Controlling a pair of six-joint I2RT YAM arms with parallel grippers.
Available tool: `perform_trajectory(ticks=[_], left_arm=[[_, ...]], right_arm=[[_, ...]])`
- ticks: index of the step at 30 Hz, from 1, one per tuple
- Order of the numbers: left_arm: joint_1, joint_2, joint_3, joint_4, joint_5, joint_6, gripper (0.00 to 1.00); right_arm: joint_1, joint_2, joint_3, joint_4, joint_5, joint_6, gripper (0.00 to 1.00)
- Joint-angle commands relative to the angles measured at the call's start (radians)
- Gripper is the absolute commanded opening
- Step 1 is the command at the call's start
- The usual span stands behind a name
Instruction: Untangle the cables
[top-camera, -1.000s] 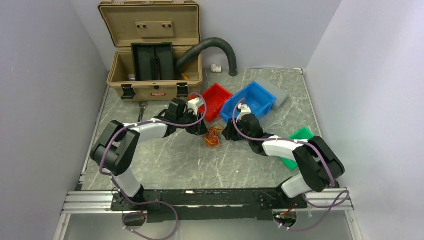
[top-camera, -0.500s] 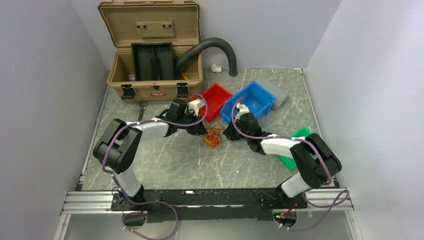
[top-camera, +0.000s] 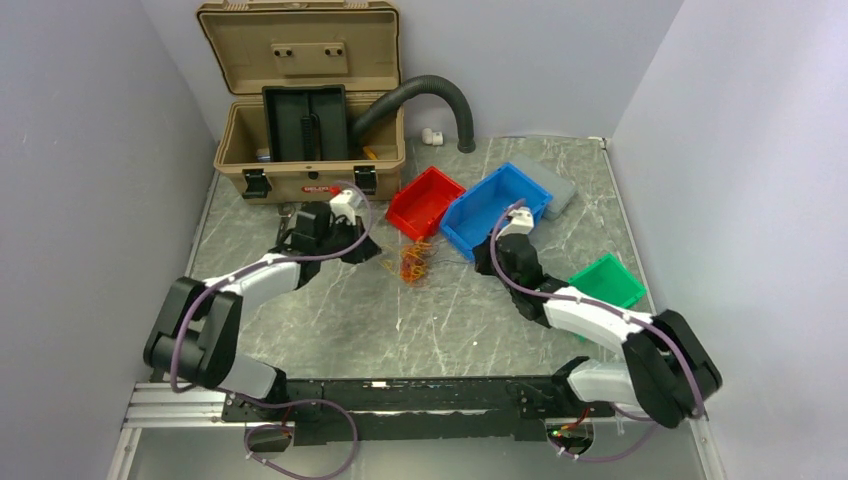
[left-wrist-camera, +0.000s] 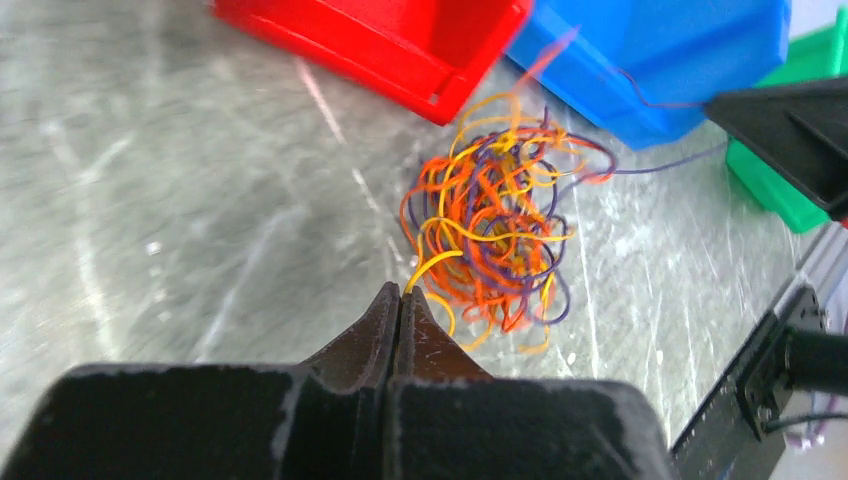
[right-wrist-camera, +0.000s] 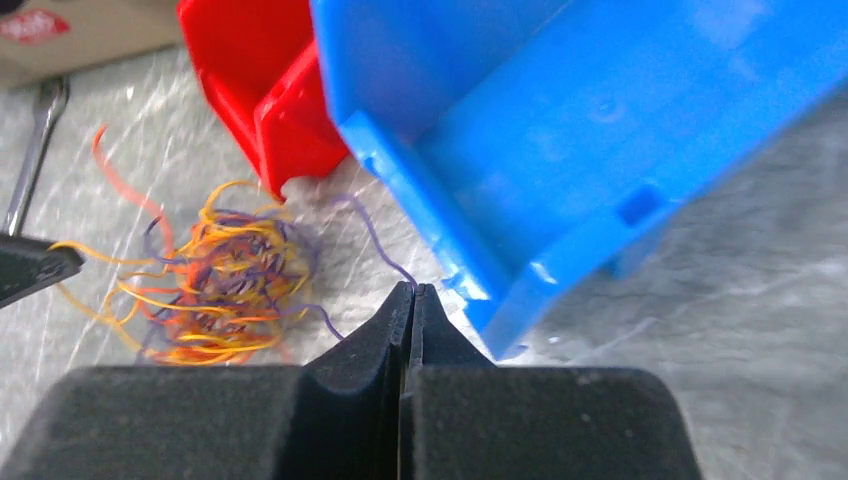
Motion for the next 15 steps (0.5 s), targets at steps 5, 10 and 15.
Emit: perform_trajectory(ticks=[5, 10, 15], left_arm=[[0.066, -0.260, -0.152, 0.090, -0.252, -0.070, 0.00], [0.077, -0.312, -0.187, 0.125, -0.235, -0.049, 0.00], [0.076, -0.261, -0.153, 0.143, -0.107, -0.026, 0.05]], right_arm=[[0.000, -0.210, -0.093, -0.043, 0.351, 0.079, 0.00], [0.000, -0.252, -0.126, 0.022, 0.263, 0.016, 0.00], [0.000, -0.199, -0.137, 0.175, -0.016, -0.079, 0.14]])
